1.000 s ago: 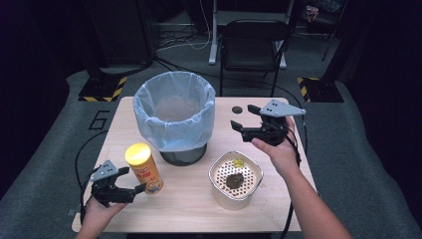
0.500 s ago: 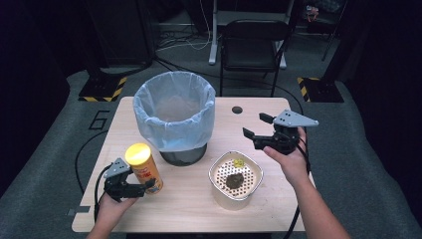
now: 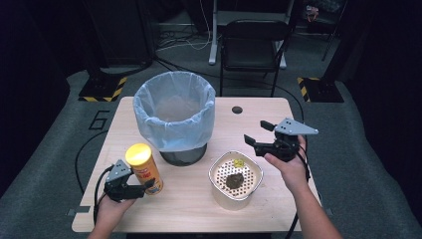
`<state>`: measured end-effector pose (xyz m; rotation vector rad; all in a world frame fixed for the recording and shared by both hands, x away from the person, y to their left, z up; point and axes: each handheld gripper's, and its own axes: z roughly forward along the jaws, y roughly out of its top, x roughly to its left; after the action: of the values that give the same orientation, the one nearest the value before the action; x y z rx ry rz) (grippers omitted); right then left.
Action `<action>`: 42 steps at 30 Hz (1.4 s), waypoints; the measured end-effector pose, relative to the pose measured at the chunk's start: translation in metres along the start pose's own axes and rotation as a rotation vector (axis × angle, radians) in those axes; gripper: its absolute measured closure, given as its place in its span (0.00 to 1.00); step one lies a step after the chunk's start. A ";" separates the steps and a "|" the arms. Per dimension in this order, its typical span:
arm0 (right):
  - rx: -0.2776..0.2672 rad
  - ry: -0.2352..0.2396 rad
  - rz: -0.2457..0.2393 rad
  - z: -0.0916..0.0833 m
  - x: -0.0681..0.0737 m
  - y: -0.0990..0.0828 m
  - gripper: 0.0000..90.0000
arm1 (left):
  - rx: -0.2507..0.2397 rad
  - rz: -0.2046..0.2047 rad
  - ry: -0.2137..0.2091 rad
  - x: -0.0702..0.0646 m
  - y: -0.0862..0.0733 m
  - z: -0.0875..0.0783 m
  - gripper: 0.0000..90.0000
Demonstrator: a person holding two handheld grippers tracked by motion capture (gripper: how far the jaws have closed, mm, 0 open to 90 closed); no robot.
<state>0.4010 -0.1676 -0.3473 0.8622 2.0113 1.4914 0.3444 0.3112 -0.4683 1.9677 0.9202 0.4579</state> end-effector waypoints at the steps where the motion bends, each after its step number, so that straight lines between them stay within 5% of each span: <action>1: 0.000 -0.006 0.008 -0.001 0.001 -0.002 0.25 | 0.001 0.007 -0.004 0.000 0.000 0.000 0.27; 9: -0.003 -0.036 0.046 -0.011 -0.002 -0.017 0.25 | -0.030 -0.006 -0.010 -0.003 0.009 -0.011 0.27; 19: 0.014 -0.099 0.023 -0.020 -0.003 -0.026 0.25 | -0.045 -0.033 -0.018 0.001 0.029 -0.033 0.27; 31: 0.053 -0.133 0.013 -0.018 -0.003 -0.041 0.26 | -0.046 -0.023 -0.066 0.004 0.078 -0.070 0.27; 42: 0.102 -0.129 0.047 -0.019 -0.008 -0.061 0.26 | -0.048 0.022 -0.085 -0.010 0.121 -0.093 0.27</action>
<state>0.3808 -0.1984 -0.4004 1.0270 1.9983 1.3323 0.3312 0.3174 -0.3161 1.9399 0.8281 0.4022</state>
